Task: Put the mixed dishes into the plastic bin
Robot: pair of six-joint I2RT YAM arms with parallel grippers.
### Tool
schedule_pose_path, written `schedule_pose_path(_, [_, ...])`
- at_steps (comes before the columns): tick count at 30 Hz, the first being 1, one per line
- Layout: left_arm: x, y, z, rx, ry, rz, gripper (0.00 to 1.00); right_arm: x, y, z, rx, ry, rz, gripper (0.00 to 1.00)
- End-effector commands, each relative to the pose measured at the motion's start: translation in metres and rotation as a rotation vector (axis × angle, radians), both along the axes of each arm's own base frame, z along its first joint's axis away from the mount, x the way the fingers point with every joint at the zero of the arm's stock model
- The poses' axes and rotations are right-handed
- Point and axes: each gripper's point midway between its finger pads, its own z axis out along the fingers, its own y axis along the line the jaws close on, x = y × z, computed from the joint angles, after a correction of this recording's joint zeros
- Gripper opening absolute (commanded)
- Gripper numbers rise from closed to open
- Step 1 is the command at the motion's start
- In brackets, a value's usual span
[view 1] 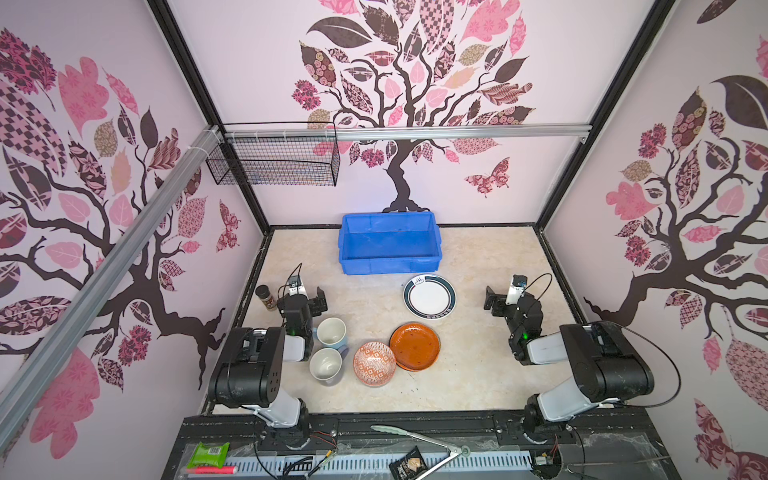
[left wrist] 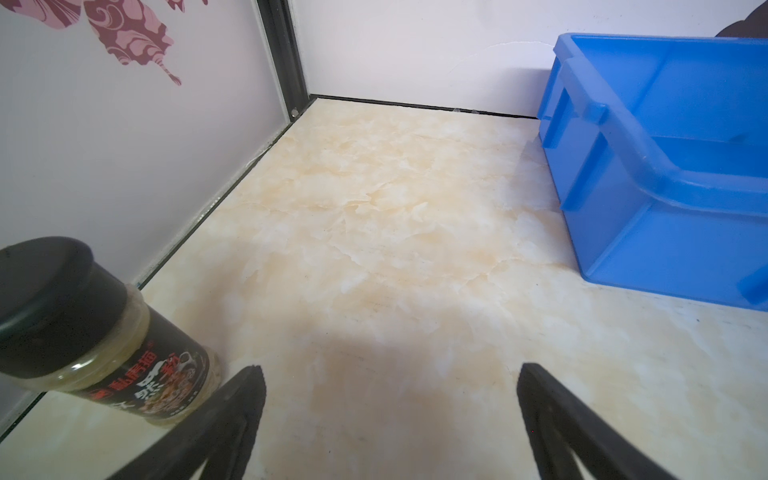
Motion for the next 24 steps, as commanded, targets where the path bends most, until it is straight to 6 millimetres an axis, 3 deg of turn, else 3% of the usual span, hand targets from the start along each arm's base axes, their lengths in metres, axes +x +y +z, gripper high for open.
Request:
schedule_pose_path(1, [0.008, 0.001, 0.016, 0.014, -0.044, 0.004, 0.99, 0.006, -0.001, 0.012, 0.000, -0.044, -0.010, 1.00])
schedule_pose_path(10, [0.007, 0.000, 0.018, 0.021, -0.055, 0.001, 0.98, 0.006, -0.002, 0.012, 0.001, -0.037, -0.012, 1.00])
schedule_pose_path(12, [0.007, 0.000, 0.027, 0.030, -0.064, 0.007, 0.98, 0.005, -0.002, 0.012, 0.002, -0.035, -0.011, 1.00])
schedule_pose_path(17, [0.008, -0.002, 0.067, 0.039, -0.013, -0.006, 0.98, 0.006, -0.001, 0.011, -0.001, -0.031, -0.008, 0.99])
schedule_pose_path(22, [0.022, -0.010, 0.106, 0.037, 0.035, -0.043, 0.99, 0.006, 0.000, 0.012, -0.004, -0.038, -0.004, 0.99])
schedule_pose_path(24, [0.030, -0.017, 0.121, 0.036, 0.021, -0.067, 0.99, 0.008, 0.009, 0.022, -0.022, -0.074, 0.050, 1.00])
